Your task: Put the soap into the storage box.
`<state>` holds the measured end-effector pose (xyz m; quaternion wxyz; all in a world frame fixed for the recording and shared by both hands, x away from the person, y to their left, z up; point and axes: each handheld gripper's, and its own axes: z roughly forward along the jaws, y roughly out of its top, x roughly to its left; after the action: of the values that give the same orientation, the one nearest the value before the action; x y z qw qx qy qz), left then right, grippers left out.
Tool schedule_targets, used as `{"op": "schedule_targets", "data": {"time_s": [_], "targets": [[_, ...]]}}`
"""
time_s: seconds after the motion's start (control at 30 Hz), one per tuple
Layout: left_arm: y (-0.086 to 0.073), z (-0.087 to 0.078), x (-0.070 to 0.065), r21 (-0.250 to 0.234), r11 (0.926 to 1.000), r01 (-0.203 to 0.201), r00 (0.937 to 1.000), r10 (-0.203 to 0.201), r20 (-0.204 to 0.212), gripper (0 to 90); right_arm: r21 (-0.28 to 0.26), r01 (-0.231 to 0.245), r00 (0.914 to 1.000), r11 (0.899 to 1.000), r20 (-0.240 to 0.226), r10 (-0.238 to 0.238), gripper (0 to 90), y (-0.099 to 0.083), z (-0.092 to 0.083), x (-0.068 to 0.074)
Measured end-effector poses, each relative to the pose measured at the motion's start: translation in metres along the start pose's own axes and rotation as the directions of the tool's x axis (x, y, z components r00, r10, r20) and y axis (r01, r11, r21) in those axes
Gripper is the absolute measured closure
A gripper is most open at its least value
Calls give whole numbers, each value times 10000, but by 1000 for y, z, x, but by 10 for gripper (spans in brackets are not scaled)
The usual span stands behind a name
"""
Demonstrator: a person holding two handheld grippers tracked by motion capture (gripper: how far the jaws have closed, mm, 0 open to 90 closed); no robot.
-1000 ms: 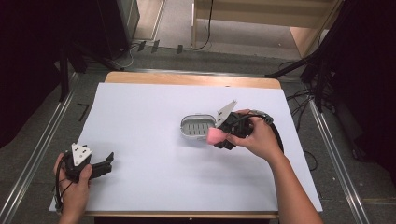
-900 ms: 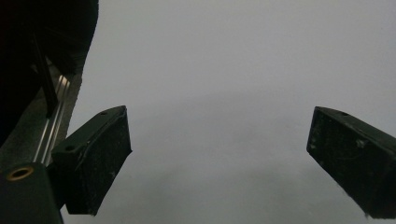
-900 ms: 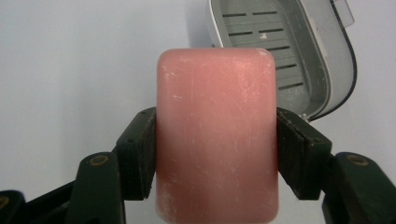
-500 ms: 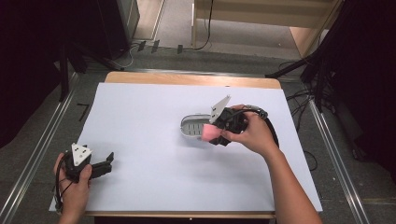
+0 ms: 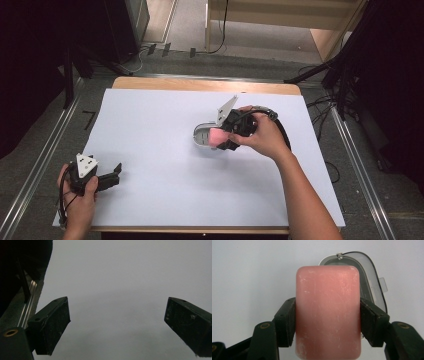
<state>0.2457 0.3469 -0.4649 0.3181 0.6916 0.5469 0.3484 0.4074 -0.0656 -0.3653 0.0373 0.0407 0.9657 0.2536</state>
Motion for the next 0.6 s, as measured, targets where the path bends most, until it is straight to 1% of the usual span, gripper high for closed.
{"op": "schedule_targets", "data": {"time_s": [0.13, 0.33, 0.4, 0.5, 0.6], "targets": [[0, 0, 0, 0, 10000, 16, 10000, -16, -4, 68, 37, 101, 9999, 9999, -32, -101, 382, 4, 3, -4], [0, 0, 0, -4, 10000, 28, 10000, -28, 4, 68, 71, 131, 9999, 9999, -53, -130, 382, 10, 12, -13], [0, 0, 0, -7, 10000, 32, 10000, -32, 7, 68, 118, 146, 9998, 9998, -147, -144, 382, 11, 15, -15], [0, 0, 0, -3, 10000, 31, 10000, -31, 18, 68, 223, 330, 9994, 9992, -105, -328, 382, 12, 22, -19], [0, 0, 0, -4, 10000, 34, 10000, -34, 11, 68, 293, 295, 9995, 9991, -99, -292, 382, 12, 28, -23]]}}
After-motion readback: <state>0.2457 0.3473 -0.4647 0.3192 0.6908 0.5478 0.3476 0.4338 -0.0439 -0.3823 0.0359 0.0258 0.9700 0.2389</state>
